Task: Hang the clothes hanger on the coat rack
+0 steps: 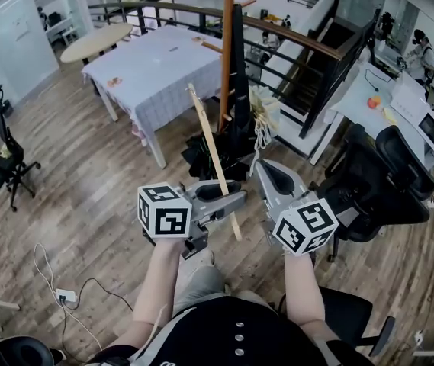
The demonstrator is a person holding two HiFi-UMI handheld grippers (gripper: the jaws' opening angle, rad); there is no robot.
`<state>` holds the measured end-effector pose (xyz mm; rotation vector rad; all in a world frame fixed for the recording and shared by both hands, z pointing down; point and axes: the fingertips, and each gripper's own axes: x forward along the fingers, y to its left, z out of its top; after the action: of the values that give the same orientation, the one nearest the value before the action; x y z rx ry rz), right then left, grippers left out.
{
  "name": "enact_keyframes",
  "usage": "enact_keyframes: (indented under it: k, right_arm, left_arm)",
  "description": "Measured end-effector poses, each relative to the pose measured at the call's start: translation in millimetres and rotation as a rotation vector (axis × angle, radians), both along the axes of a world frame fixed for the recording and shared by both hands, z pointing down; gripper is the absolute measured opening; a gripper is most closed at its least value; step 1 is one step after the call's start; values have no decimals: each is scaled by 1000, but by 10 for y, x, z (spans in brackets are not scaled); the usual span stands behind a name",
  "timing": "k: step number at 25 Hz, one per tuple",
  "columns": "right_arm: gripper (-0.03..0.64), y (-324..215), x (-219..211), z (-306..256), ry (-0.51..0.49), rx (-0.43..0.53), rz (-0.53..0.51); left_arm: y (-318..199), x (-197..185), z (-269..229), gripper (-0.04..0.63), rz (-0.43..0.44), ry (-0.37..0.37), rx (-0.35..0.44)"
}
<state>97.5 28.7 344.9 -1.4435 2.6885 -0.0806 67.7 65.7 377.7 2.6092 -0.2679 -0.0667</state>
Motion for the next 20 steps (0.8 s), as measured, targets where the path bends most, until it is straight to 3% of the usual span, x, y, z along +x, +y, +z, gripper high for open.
enact_keyframes:
  k: [7, 12, 20]
  right_arm:
    - [0, -332, 4, 27, -30, -4, -19]
    - [0, -782, -13, -6, -35, 10, -7]
    - [0, -1531, -137, -78, -3, 20, -7]
  left_arm:
    - [-334, 40, 48, 124, 24, 6, -8]
    - [-699, 62, 132, 124, 49, -36, -4]
    - [-1480, -46, -74, 127, 52, 4, 16]
